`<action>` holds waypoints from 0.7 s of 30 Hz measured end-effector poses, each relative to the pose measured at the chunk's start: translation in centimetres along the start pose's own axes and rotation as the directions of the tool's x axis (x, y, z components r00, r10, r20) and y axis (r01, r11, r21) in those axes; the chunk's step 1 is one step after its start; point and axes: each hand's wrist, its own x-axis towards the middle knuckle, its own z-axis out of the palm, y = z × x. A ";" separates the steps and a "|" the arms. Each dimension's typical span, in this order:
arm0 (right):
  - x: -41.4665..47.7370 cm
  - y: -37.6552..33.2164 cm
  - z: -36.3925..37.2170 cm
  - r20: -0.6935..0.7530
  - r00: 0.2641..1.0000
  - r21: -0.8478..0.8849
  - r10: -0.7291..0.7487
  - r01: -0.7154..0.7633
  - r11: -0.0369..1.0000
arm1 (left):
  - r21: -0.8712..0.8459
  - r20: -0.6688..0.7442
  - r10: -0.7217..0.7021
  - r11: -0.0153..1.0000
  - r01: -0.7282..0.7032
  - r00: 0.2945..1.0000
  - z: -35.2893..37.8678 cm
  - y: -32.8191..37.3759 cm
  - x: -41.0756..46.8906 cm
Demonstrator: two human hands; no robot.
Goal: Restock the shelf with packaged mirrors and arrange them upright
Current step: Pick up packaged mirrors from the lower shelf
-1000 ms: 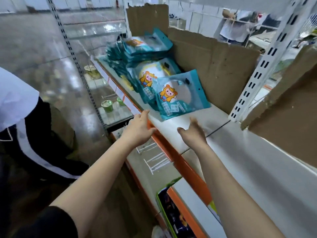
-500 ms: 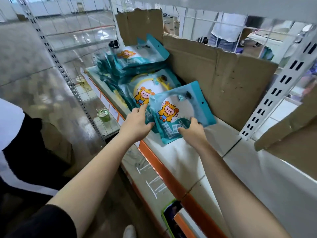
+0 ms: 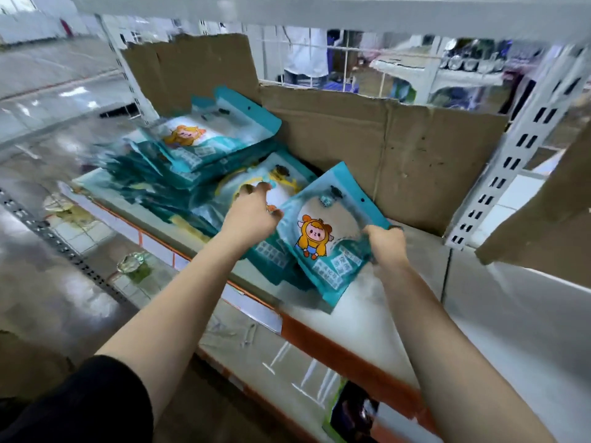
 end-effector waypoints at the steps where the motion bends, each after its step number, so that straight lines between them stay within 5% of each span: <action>1: 1.7 0.9 0.4 -0.030 0.999 0.031 0.020 -0.019 0.999 | -0.006 0.016 0.020 1.000 -0.020 1.000 0.0 -0.4 0.7; 9: -3.3 -1.3 2.9 0.000 0.990 0.330 0.141 -0.133 0.935 | 0.252 -0.023 -0.056 0.966 0.060 0.998 -1.3 -3.0 4.3; 15: -3.9 -0.5 3.7 0.097 0.971 0.272 0.219 -0.238 0.932 | 0.113 -0.001 -0.062 0.992 0.061 0.998 -1.9 -3.9 6.0; 21: -4.1 -1.6 4.1 0.141 0.974 0.247 0.179 -0.210 0.946 | -0.220 0.010 -0.047 0.974 0.048 0.999 -2.7 -4.4 6.8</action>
